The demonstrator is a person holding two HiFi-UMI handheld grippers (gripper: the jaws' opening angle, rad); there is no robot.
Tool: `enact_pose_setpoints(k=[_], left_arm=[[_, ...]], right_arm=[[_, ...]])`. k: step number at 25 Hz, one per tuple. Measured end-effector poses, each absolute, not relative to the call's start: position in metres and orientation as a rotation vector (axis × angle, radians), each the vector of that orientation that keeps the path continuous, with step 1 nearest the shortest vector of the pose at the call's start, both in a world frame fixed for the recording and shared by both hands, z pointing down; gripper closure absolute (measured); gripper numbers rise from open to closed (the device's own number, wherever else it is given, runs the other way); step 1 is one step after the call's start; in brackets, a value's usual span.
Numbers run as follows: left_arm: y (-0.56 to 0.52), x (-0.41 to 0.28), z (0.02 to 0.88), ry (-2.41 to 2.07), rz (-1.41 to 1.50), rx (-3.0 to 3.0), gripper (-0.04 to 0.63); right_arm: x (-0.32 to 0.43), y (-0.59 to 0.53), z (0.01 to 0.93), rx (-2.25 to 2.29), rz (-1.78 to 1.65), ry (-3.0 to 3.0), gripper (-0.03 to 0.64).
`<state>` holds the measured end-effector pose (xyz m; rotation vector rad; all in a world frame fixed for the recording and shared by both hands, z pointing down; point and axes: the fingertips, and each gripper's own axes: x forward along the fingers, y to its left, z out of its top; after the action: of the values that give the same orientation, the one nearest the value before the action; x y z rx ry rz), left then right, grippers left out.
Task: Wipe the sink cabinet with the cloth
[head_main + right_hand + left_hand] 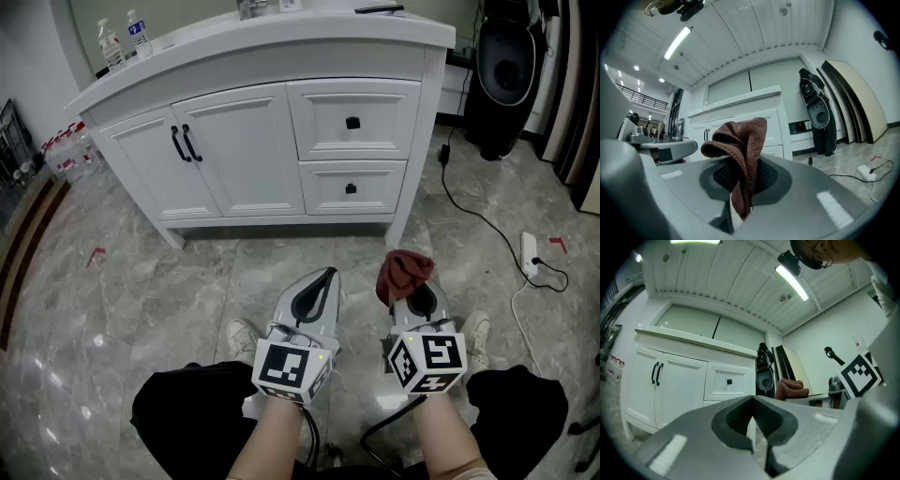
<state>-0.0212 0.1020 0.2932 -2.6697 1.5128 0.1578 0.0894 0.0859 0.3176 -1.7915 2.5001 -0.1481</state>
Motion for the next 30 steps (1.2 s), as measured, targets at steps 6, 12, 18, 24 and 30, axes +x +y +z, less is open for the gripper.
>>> enact_pose_setpoints(k=[6,12,18,24,30], left_arm=[[0.100,-0.021,0.296,1.517,0.146,-2.672,0.595],[0.099,-0.018,0.301,1.520,0.129,-2.678,0.595],[0.089,-0.014,0.299,1.527,0.145,-2.674,0.595],[0.060,-0.012,0.296,1.514,0.066,-2.614,0.595],[0.015,-0.031,0.297,1.572,0.080,-2.582,0.595]], right_arm=[[0.091,0.084,0.321,-1.795,-0.159,2.499,0.538],[0.097,0.084,0.324,-1.805,-0.205,2.470,0.538],[0.101,0.075,0.327,-1.791,-0.249,2.440,0.538],[0.095,0.035,0.323,-1.780,-0.291,2.414,0.538],[0.081,-0.015,0.325,-1.750,-0.332,2.407,0.538]])
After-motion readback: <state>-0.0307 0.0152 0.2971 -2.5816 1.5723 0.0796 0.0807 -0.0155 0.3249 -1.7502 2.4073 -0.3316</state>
